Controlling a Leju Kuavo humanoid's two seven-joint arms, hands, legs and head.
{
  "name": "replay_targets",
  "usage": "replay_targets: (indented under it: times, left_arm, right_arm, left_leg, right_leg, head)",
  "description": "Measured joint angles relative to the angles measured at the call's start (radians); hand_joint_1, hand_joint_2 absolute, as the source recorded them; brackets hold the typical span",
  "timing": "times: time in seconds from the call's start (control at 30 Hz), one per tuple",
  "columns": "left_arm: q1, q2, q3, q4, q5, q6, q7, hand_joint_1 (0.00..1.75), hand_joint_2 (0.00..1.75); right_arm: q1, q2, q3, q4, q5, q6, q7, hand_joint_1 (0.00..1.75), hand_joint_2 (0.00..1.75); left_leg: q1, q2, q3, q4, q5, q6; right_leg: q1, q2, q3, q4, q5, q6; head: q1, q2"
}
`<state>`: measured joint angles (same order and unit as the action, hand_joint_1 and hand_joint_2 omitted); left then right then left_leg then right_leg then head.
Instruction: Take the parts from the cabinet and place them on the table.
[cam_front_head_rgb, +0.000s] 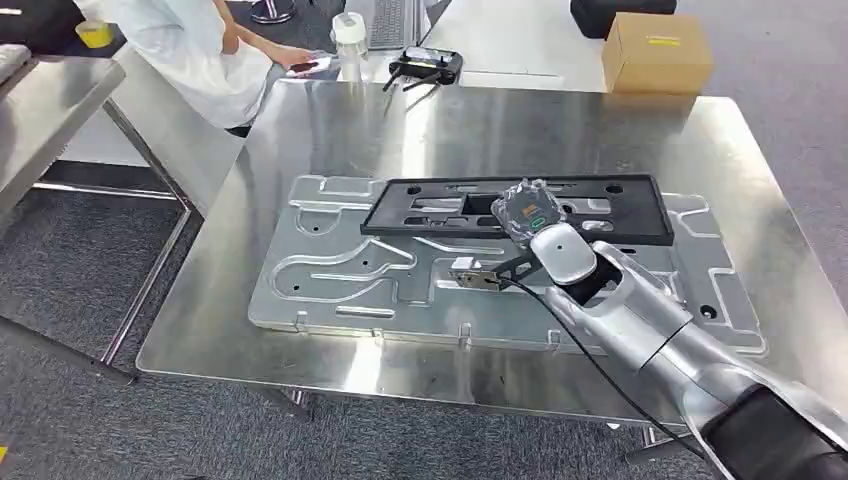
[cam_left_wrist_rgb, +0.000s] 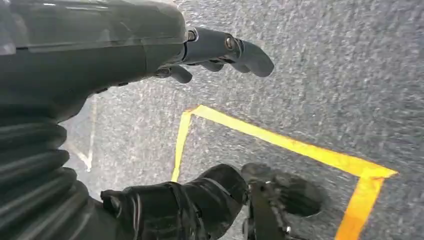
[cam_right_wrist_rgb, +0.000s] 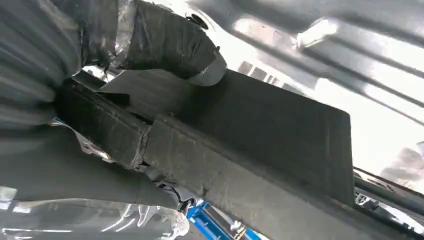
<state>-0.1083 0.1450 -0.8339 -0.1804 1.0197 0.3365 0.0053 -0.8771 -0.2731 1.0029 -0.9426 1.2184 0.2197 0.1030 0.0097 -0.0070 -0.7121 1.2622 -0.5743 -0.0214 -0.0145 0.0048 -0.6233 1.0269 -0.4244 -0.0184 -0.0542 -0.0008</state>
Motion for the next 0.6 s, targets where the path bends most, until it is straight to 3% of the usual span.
replay_targets:
  times: [0.03,0.07,0.1,0.17,0.2,0.23,0.27,0.37,0.4,0.43,0.47,0.53,0.57,0.6]
  left_arm:
    - [0.001,0.0,0.0,0.0,0.0,-0.002,0.0,0.0,1.75]
    - [0.003,-0.001,0.0,0.0,0.0,-0.002,0.0,0.0,1.75]
    - [0.003,-0.001,0.0,0.0,0.0,-0.002,0.0,0.0,1.75]
    - [0.003,-0.001,0.0,0.0,0.0,-0.002,0.0,0.0,1.75]
    - [0.003,-0.001,0.0,0.0,0.0,-0.002,0.0,0.0,1.75]
    - [0.002,-0.001,0.0,0.0,0.0,-0.002,0.0,0.0,1.75]
    - [0.0,-0.001,0.0,0.0,0.0,-0.002,0.0,0.0,1.75]
    - [0.001,-0.001,0.0,0.0,0.0,-0.002,0.0,0.0,1.75]
    - [0.001,-0.002,0.0,0.0,0.0,-0.002,-0.002,0.0,0.0]
    - [0.001,-0.002,0.0,0.0,0.0,-0.002,-0.007,0.0,0.0]
    - [0.0,-0.002,0.0,0.0,0.0,-0.001,-0.013,0.0,0.0]
    - [-0.001,-0.002,0.0,0.0,0.008,-0.004,-0.023,0.0,0.0]
    - [-0.001,-0.002,0.0,0.0,0.011,-0.006,-0.026,0.0,0.0]
    - [0.001,-0.002,0.0,0.0,0.013,-0.008,-0.027,0.0,0.0]
  right_arm:
    - [0.007,0.001,0.0,0.003,0.0,-0.002,-0.002,1.61,1.75]
    - [0.014,0.003,0.0,0.005,0.0,-0.003,-0.003,1.61,1.75]
    - [0.017,0.003,0.0,0.006,0.0,-0.003,-0.005,1.61,1.75]
    - [0.018,0.005,0.0,0.007,0.0,-0.003,-0.005,1.61,1.75]
    - [0.017,0.005,0.0,0.008,0.0,-0.004,-0.005,1.61,1.75]
    - [0.014,0.005,0.0,0.008,0.001,-0.005,-0.005,1.61,1.75]
    - [0.014,0.006,0.0,0.009,0.001,-0.006,-0.005,0.0,0.0]
    - [0.014,0.007,-0.001,0.011,0.001,-0.006,-0.005,0.0,0.0]
    - [0.014,0.007,-0.002,0.013,0.001,-0.007,-0.005,0.0,0.0]
    - [0.01,0.007,-0.003,0.014,0.001,-0.009,-0.005,0.0,0.0]
    - [0.008,0.008,-0.003,0.015,0.002,-0.011,-0.006,0.0,0.0]
    - [0.016,0.009,-0.003,0.018,0.005,-0.013,-0.01,0.0,0.0]
    - [0.02,0.009,-0.003,0.021,0.005,-0.013,-0.01,0.0,0.0]
    - [0.022,0.009,-0.003,0.023,0.006,-0.013,-0.011,0.0,0.0]
  left_leg:
    - [0.001,0.0,-0.034,0.055,-0.007,-0.002]
    - [0.001,0.0,-0.043,0.056,0.01,-0.004]
    - [0.002,0.0,-0.03,0.015,0.045,-0.003]
    - [0.003,0.001,0.041,-0.147,0.137,0.001]
    - [0.002,0.001,0.069,-0.217,0.155,0.005]
    - [-0.005,-0.001,0.087,-0.234,0.142,0.008]
    - [-0.006,-0.001,0.083,-0.234,0.143,0.015]
    - [-0.003,0.0,0.087,-0.244,0.146,0.032]
    - [0.001,0.002,0.095,-0.252,0.15,0.037]
    - [0.001,0.001,0.099,-0.255,0.149,0.04]
    - [0.001,0.002,0.099,-0.255,0.149,0.05]
    - [-0.001,0.002,0.099,-0.254,0.147,0.053]
    - [-0.001,0.001,0.1,-0.253,0.146,0.054]
    - [-0.001,0.0,0.101,-0.252,0.145,0.054]
  right_leg:
    - [0.0,0.0,0.002,0.0,-0.002,-0.001]
    - [0.0,0.001,0.005,0.001,-0.005,-0.001]
    - [-0.001,0.003,0.007,0.003,-0.008,0.0]
    - [-0.002,0.005,0.017,0.005,-0.015,0.006]
    - [-0.002,0.005,0.02,0.005,-0.019,0.01]
    - [0.006,0.007,0.016,0.007,-0.02,0.015]
    - [0.005,0.008,0.015,0.004,-0.018,0.018]
    - [0.007,0.008,0.021,-0.005,-0.017,0.035]
    - [0.001,0.006,0.016,0.009,-0.029,0.038]
    - [0.004,0.003,-0.001,0.048,-0.054,0.042]
    - [0.004,0.003,-0.036,0.121,-0.091,0.042]
    - [0.004,0.003,-0.112,0.274,-0.146,0.045]
    - [0.004,0.003,-0.133,0.306,-0.146,0.045]
    - [0.004,0.003,-0.131,0.292,-0.125,0.044]
  head:
    - [0.0,0.0]
    - [0.0,0.0]
    - [0.0,0.0]
    - [0.0,0.0]
    - [0.0,0.0]
    - [0.001,0.0]
    - [0.002,0.0]
    - [0.003,0.0]
    - [0.002,0.0]
    - [0.005,0.0]
    - [0.008,0.0]
    - [0.008,0.0]
    - [0.008,0.0]
    - [0.008,0.0]
